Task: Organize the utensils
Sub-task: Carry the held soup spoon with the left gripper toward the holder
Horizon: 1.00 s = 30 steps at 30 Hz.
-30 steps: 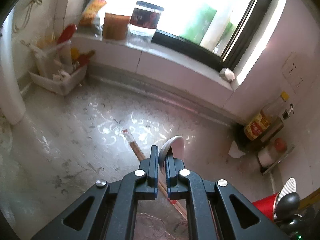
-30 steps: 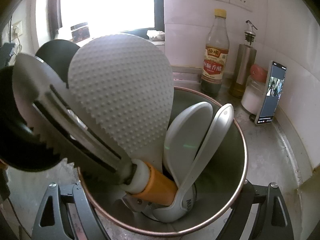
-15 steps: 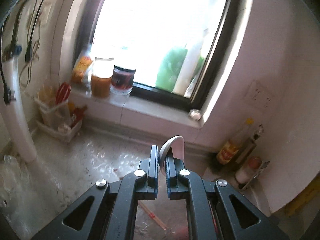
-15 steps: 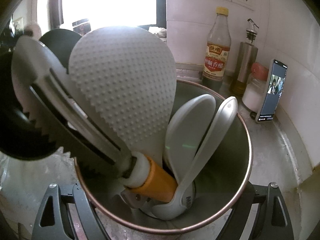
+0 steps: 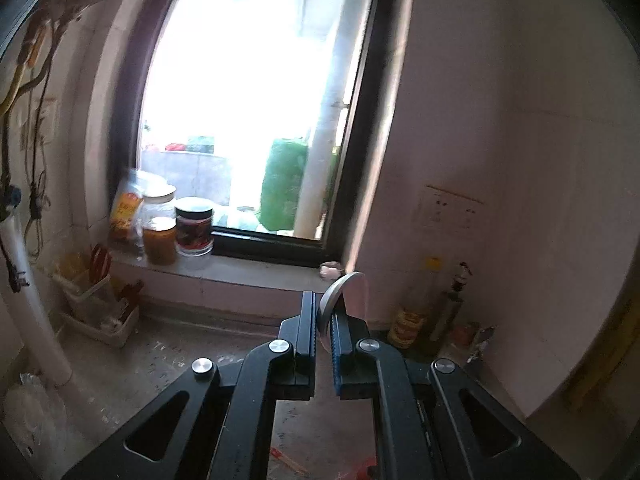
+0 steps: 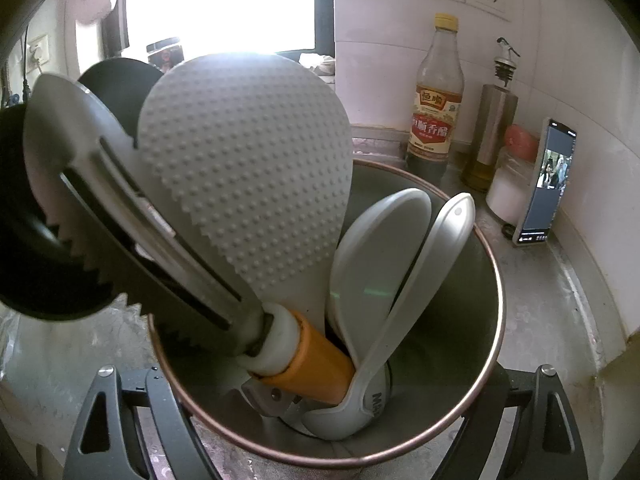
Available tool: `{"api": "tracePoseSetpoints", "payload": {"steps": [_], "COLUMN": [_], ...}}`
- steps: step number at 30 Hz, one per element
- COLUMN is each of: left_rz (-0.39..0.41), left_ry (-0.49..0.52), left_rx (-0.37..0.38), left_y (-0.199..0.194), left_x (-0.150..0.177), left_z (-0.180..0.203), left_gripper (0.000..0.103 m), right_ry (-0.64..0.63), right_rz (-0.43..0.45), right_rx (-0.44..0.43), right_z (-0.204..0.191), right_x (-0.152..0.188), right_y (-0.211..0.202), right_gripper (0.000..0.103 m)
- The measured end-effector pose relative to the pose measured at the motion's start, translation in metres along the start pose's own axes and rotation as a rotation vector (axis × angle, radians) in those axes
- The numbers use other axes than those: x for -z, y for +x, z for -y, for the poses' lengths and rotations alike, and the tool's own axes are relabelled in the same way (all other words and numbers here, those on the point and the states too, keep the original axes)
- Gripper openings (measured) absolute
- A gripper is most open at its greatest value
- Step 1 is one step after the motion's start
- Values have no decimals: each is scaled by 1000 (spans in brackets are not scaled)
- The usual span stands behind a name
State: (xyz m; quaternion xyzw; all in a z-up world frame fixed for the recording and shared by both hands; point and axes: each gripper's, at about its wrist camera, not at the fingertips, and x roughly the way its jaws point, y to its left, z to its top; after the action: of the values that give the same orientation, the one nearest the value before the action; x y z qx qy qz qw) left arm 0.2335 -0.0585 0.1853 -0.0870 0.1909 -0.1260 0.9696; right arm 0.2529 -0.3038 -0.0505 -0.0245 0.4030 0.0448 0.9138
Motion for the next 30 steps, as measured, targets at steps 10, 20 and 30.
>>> {"api": "tracePoseSetpoints", "payload": {"steps": [10, 20, 30], "left_rz": [-65, -88, -110], "left_ry": [110, 212, 321], "left_rx": [73, 83, 69], "left_y": [17, 27, 46], "left_x": [15, 31, 51], "left_z": [41, 66, 90], "left_gripper": [6, 6, 6], "right_ry": [-1, -3, -1], "right_rz": [-1, -1, -1], "right_rx": [-1, -3, -2], "right_z": [-1, -1, -2], "right_x": [0, -1, -1], "right_y": [0, 1, 1], "right_gripper": [90, 90, 90]}}
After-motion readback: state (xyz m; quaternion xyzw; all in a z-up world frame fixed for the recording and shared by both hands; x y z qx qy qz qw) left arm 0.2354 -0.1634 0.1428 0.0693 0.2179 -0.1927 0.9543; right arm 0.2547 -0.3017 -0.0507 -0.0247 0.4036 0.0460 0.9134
